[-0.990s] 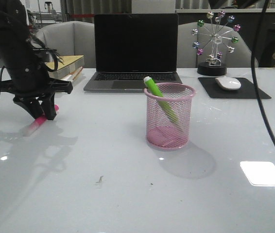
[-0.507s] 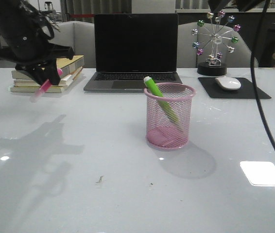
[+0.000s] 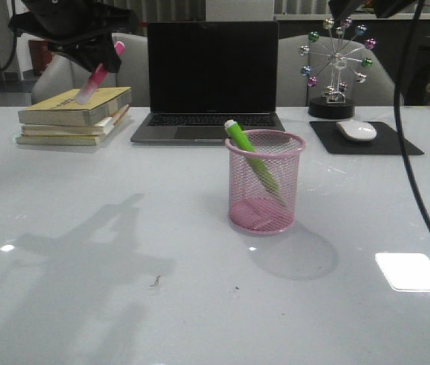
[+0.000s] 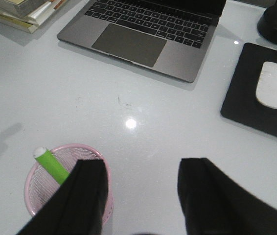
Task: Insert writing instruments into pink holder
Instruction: 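Lift the pink highlighter with the left gripper and carry it over the holder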
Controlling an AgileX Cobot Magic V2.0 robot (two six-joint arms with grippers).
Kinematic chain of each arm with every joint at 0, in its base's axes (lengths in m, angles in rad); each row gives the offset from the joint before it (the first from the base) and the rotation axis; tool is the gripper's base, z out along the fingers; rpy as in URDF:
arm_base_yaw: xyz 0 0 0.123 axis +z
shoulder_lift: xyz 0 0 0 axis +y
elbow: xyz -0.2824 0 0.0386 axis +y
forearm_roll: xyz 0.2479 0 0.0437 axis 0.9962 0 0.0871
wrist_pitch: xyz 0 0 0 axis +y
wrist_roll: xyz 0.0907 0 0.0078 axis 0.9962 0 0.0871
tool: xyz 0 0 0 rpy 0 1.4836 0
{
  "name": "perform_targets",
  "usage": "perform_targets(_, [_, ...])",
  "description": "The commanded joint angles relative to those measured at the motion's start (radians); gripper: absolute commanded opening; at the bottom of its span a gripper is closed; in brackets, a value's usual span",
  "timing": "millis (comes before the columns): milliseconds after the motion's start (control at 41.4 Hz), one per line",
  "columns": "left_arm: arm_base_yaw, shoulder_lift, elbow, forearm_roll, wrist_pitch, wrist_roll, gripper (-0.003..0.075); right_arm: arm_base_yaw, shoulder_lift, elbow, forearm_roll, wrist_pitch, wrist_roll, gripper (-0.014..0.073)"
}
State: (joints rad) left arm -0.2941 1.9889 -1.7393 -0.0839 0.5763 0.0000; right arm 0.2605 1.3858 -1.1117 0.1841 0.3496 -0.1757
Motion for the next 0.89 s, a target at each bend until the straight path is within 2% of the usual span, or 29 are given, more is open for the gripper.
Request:
perform_targets(0, [-0.011, -0.077, -0.011, -0.009, -0.095, 0.000, 0.0099, -0.024, -0.042, -0.031, -0.009, -0.074, -0.007, 0.0449])
perform_targets(362, [-0.030, -0.200, 0.251, -0.009, -0.330, 0.000, 0.0099, -0.055, -0.042, -0.007, -0.011, -0.078, -0.007, 0.0449])
perform_targets(556, [-0.074, -0.281, 0.395, -0.007, -0.527, 0.000, 0.0099, -0.055, -0.042, -0.007, -0.012, -0.091, -0.007, 0.0447])
perform_targets(870, [-0.216, -0.300, 0.413, -0.007, -0.602, 0.000, 0.0099, -0.055, -0.042, -0.007, -0.029, -0.094, -0.007, 0.0447])
